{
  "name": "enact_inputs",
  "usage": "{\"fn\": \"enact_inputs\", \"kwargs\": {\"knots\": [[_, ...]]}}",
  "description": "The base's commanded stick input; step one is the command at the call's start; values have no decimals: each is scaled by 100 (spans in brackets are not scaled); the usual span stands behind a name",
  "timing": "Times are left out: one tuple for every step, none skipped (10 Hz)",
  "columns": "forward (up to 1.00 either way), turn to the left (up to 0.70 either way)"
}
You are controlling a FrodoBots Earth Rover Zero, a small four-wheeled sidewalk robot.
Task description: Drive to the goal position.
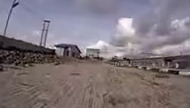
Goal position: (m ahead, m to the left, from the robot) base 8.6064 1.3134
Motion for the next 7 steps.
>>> {"fn": "enact_inputs", "kwargs": {"knots": [[100, 0], [100, 0], [100, 0], [100, 0], [100, 0], [100, 0], [100, 0]]}}
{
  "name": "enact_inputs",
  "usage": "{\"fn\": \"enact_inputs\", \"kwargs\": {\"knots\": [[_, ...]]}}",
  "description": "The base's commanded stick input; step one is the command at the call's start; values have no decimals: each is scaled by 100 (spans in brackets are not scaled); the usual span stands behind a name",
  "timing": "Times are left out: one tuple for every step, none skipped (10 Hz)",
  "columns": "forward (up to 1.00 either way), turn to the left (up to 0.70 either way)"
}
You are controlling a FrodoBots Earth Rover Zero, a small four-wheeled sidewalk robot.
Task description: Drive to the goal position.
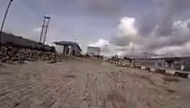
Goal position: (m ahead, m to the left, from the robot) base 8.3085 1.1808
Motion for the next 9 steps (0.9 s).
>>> {"fn": "enact_inputs", "kwargs": {"knots": [[100, 0], [100, 0], [100, 0], [100, 0], [100, 0], [100, 0], [100, 0], [100, 0], [100, 0]]}}
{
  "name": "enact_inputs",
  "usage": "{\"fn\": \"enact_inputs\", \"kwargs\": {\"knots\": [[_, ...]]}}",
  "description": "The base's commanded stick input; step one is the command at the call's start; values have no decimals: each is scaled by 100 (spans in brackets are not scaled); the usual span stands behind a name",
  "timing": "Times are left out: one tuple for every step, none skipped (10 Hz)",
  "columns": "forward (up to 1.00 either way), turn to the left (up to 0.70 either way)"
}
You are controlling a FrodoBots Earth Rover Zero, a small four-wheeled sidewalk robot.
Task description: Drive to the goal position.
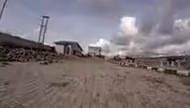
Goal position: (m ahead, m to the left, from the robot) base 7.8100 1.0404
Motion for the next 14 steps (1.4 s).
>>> {"fn": "enact_inputs", "kwargs": {"knots": [[100, 0], [100, 0], [100, 0], [100, 0], [100, 0], [100, 0], [100, 0], [100, 0], [100, 0], [100, 0], [100, 0], [100, 0], [100, 0], [100, 0]]}}
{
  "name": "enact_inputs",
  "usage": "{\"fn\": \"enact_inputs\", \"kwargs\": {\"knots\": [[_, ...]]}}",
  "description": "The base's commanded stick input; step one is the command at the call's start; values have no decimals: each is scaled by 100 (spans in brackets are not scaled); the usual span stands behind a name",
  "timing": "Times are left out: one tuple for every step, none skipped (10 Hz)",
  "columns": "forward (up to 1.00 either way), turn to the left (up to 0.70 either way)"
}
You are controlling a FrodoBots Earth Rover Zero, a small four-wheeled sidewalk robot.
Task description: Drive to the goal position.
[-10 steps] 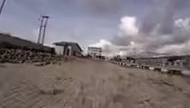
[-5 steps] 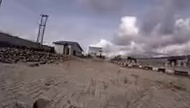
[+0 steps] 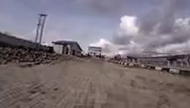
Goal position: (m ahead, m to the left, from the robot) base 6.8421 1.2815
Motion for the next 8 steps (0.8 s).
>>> {"fn": "enact_inputs", "kwargs": {"knots": [[100, 0], [100, 0], [100, 0], [100, 0], [100, 0], [100, 0], [100, 0], [100, 0]]}}
